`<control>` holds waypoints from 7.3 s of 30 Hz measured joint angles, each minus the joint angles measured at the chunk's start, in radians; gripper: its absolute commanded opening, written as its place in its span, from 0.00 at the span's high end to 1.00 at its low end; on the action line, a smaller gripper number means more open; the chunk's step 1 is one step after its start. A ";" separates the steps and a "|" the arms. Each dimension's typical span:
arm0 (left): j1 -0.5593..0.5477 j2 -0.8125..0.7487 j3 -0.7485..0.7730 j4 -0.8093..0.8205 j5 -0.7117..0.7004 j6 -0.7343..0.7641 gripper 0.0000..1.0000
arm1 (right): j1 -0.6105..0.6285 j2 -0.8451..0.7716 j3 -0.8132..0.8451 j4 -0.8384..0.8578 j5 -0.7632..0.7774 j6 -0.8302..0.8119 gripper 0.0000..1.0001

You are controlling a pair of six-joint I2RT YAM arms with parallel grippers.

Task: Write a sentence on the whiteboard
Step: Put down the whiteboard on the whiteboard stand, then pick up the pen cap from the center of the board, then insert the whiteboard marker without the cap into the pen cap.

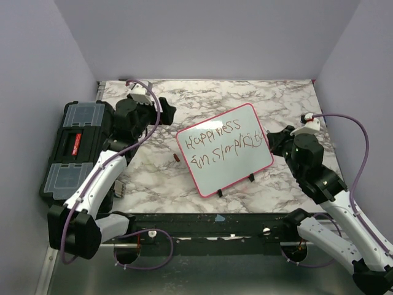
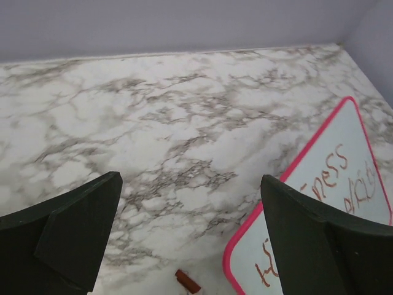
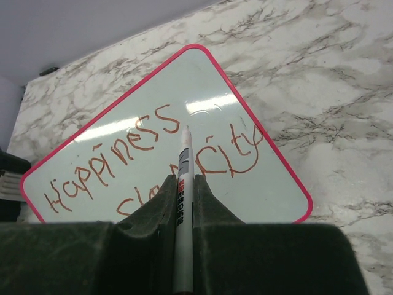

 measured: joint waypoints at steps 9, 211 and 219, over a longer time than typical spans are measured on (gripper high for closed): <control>0.000 -0.039 0.005 -0.383 -0.380 -0.184 0.13 | 0.000 -0.009 0.000 0.000 -0.029 0.005 0.99; -0.512 -0.245 -0.270 -0.029 0.314 0.573 1.00 | 0.000 0.212 0.183 -0.104 -1.067 -0.198 0.99; -0.512 -0.242 -0.270 -0.027 0.324 0.567 1.00 | 0.000 0.225 0.170 -0.093 -1.070 -0.187 0.99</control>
